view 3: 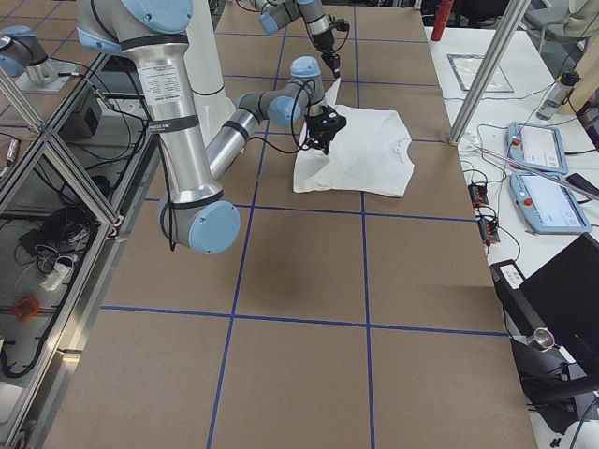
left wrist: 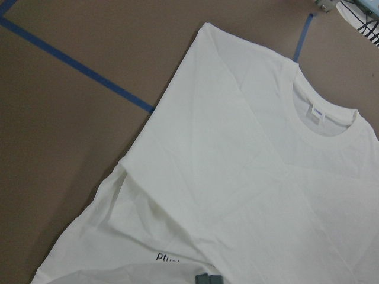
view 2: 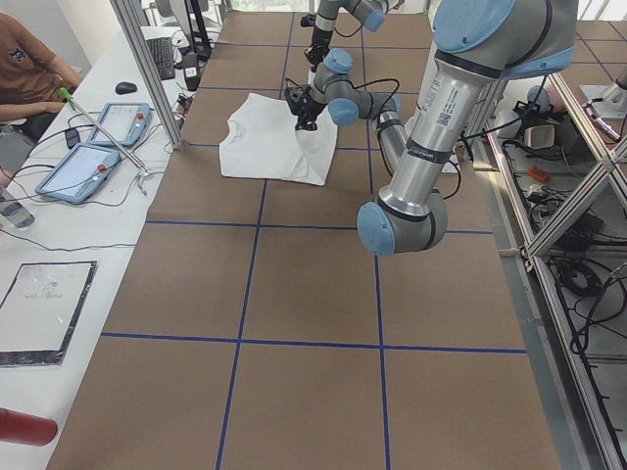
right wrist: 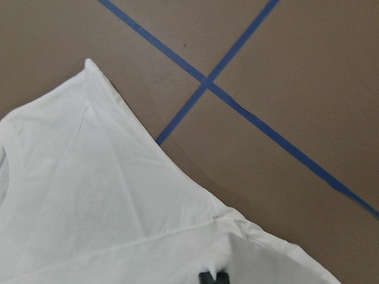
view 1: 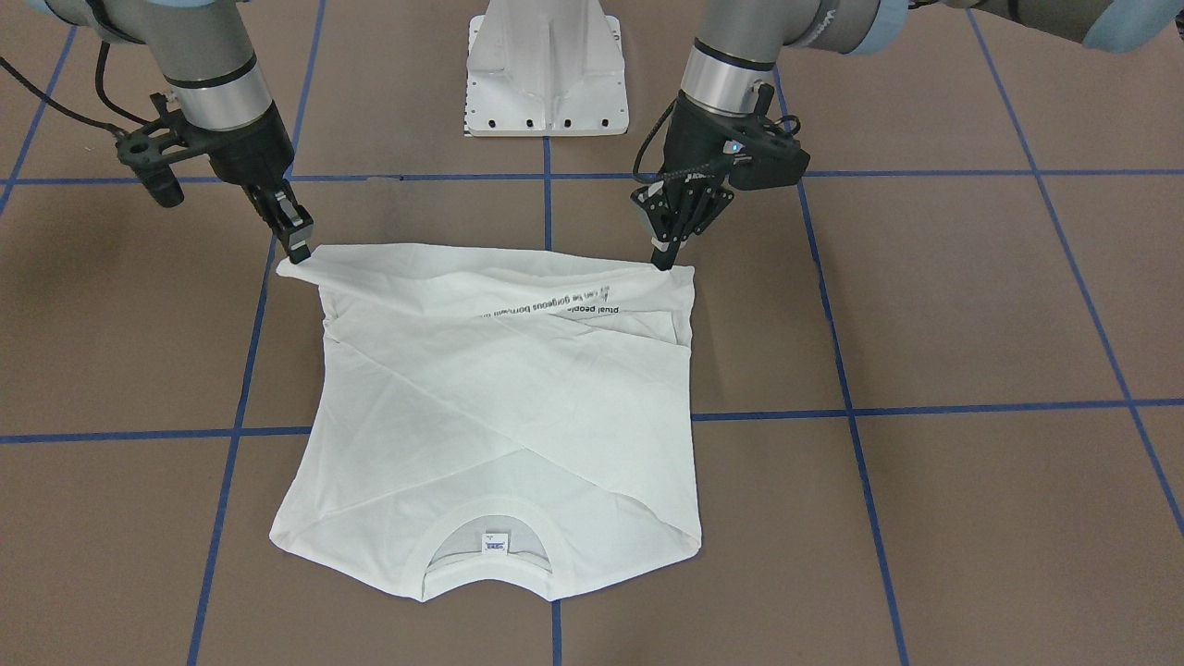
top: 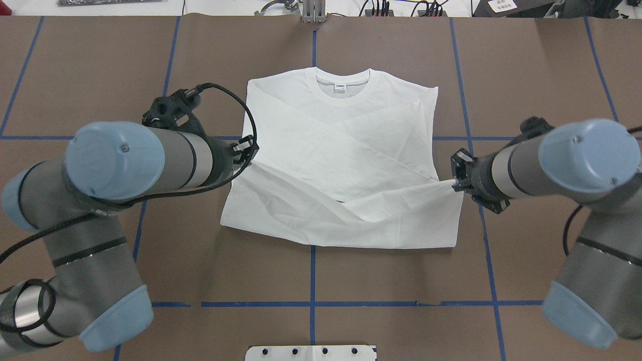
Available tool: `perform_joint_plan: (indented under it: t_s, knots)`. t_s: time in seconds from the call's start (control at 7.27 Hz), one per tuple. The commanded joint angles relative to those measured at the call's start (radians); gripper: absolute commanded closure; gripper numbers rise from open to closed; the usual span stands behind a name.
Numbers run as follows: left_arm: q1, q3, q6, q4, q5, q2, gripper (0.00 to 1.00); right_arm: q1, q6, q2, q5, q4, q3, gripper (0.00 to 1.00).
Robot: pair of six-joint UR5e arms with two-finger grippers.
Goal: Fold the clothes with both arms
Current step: 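Grasp the hem corners with both grippers and lift them toward the collar, then lay the hem over the collar edge and open both grippers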
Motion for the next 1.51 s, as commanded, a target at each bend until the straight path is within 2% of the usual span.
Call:
perform_joint_plan:
  t_s: [0.0, 0.28, 0.41, 0.69, 0.83, 1.1, 1.38]
  knots:
    - [-0.086, 0.156, 0.050, -0.071, -0.007, -0.054, 1.00, 0.125, -0.178, 0.130, 0.063, -0.038, -0.182, 1.00]
    - [-0.125, 0.348, 0.065, -0.213, -0.007, -0.117, 1.00, 0.179, -0.265, 0.216, 0.064, -0.035, -0.354, 1.00]
    - [-0.145, 0.433, 0.067, -0.273, -0.007, -0.149, 1.00, 0.194, -0.285, 0.263, 0.064, 0.014, -0.442, 1.00]
    - [-0.156, 0.591, 0.068, -0.369, -0.004, -0.215, 1.00, 0.199, -0.289, 0.334, 0.060, 0.190, -0.651, 1.00]
    - [-0.163, 0.645, 0.070, -0.418, -0.004, -0.228, 1.00, 0.199, -0.292, 0.379, 0.059, 0.204, -0.726, 1.00]
    - [-0.177, 0.731, 0.085, -0.482, -0.002, -0.252, 1.00, 0.205, -0.301, 0.434, 0.053, 0.232, -0.833, 1.00]
    - [-0.179, 0.762, 0.085, -0.512, -0.001, -0.252, 1.00, 0.201, -0.312, 0.437, 0.050, 0.234, -0.857, 1.00]
